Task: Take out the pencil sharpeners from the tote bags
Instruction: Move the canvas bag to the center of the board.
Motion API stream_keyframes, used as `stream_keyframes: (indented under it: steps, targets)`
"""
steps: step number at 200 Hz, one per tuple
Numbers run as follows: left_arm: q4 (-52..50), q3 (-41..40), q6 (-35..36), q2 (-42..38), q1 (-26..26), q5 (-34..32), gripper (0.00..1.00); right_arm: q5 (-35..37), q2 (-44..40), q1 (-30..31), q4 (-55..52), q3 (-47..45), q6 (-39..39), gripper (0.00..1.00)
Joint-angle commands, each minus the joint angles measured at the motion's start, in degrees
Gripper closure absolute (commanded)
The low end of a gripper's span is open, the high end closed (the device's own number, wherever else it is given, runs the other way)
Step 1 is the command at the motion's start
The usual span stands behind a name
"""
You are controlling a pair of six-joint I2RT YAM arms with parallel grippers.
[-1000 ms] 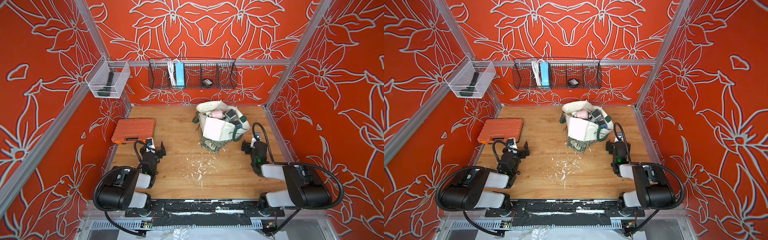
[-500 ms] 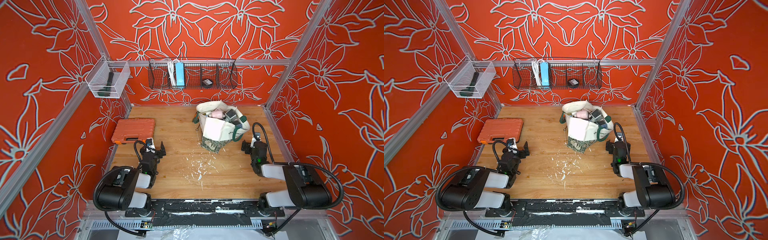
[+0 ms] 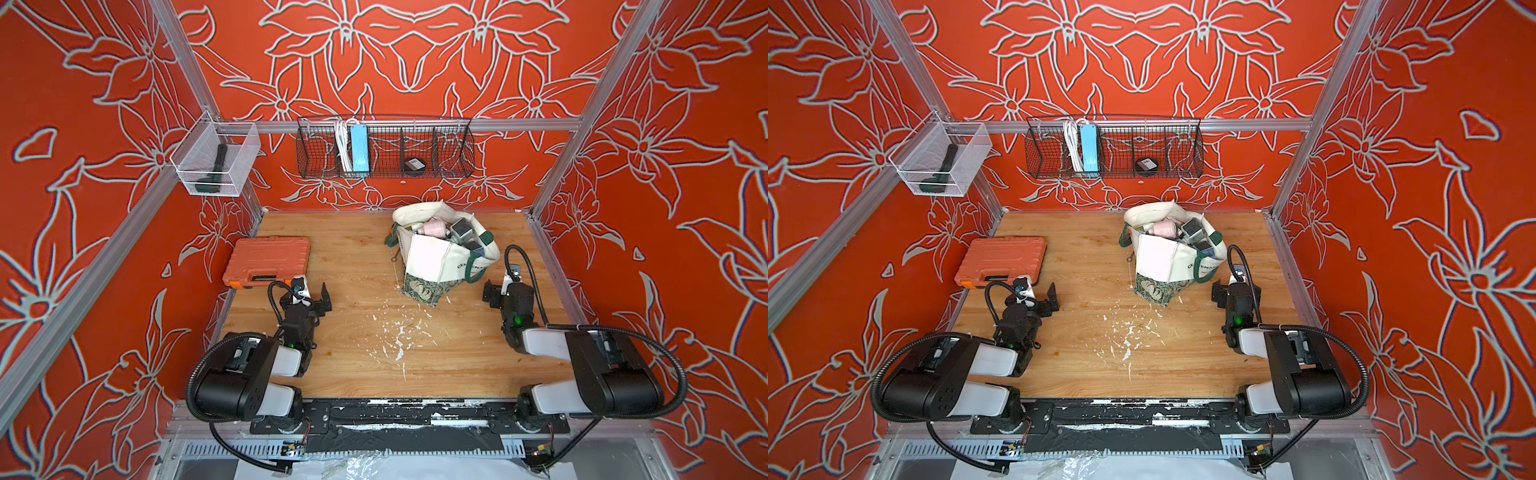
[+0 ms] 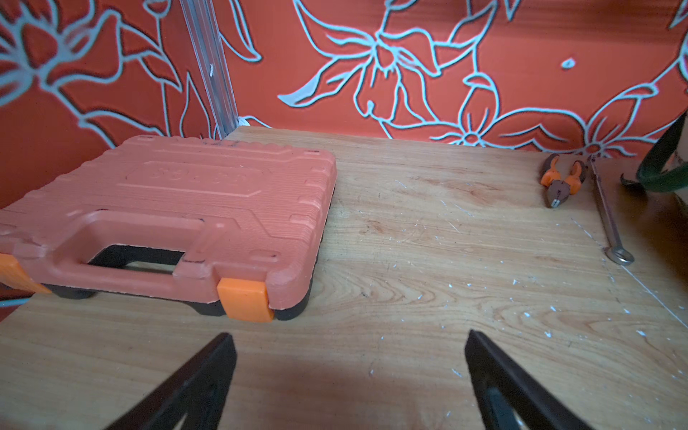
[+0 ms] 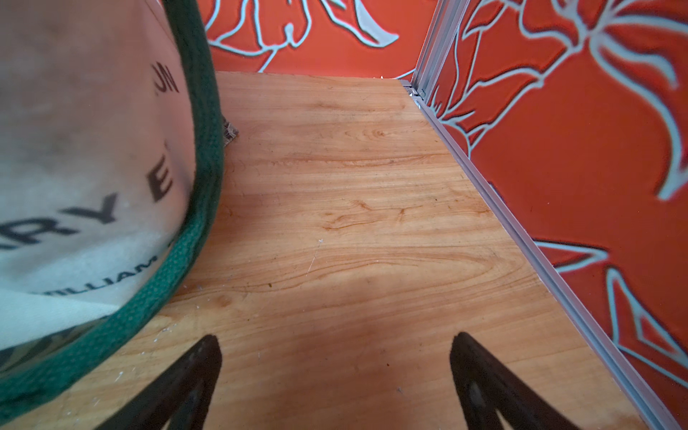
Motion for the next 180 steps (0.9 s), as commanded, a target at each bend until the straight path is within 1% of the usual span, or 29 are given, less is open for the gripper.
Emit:
stream_keyframes:
  steps: [1,98,110,116,121,126,133,138,143,150,156,166,171,180]
  targets:
    - [2.01,0.63,0.2,0.35,0.09,-0.73,0.03,-0.3,0.33,-0.21,1.31,1.13,-0.52,0.01]
    - [2.03,0.63,0.2,0.34,0.11,-0.73,0.03,-0.34,0.42,-0.23,1.16,1.22,-0.51,0.02]
    - [3.26,0.14,0.51,-0.13,-0.27,-1.51,0.03,-0.1,0.17,-0.18,1.58,0.87,-0.72,0.01]
    - [2.57,-0.07,1.28,-2.05,-1.32,-2.86,0.03,1.47,-0.34,0.05,2.87,0.57,-0.75,0.01]
    - [0.01,0.2,2.14,-4.48,-2.71,-4.6,0.03,1.89,-1.52,0.38,1.58,0.36,-0.56,0.02]
    - [-4.17,1.11,2.56,-7.36,-3.99,-6.56,0.03,1.61,-2.56,0.47,0.84,-0.12,-0.38,0.02]
    - [-11.57,2.99,1.76,-12.25,-4.88,-8.61,0.03,1.4,-2.91,0.54,4.03,-1.73,-1.07,0.02]
    - [-17.26,4.48,0.01,-15.57,-4.96,-9.67,0.03,1.33,-3.24,0.64,6.24,-2.94,-1.33,0.02]
    - [-22.67,5.98,-4.14,-18.92,-4.96,-11.57,0.03,1.62,-4.01,0.89,7.98,-4.07,-1.7,0.02]
    - [-29.37,7.59,-9.26,-23.02,-4.92,-12.15,0.03,4.93,-6.48,1.95,8.08,-4.66,-2.0,0.02]
    - [-32.45,8.12,-11.43,-27.95,-5.15,-9.89,0.03,7.05,-10.62,2.81,3.47,-3.98,-1.96,0.02]
    - [-32.61,7.01,-12.77,-33.33,-6.23,-5.64,0.03,7.78,-18.58,2.95,-11.96,-0.22,1.03,0.02]
    - [-31.89,6.08,-14.39,-35.84,-6.72,-4.68,0.03,10.28,-21.96,2.94,-18.65,2.09,4.97,0.02]
    - [-34.07,4.96,-23.95,-40.56,-6.89,-4.28,0.03,15.21,-27.48,2.78,-29.74,6.02,15.51,0.02]
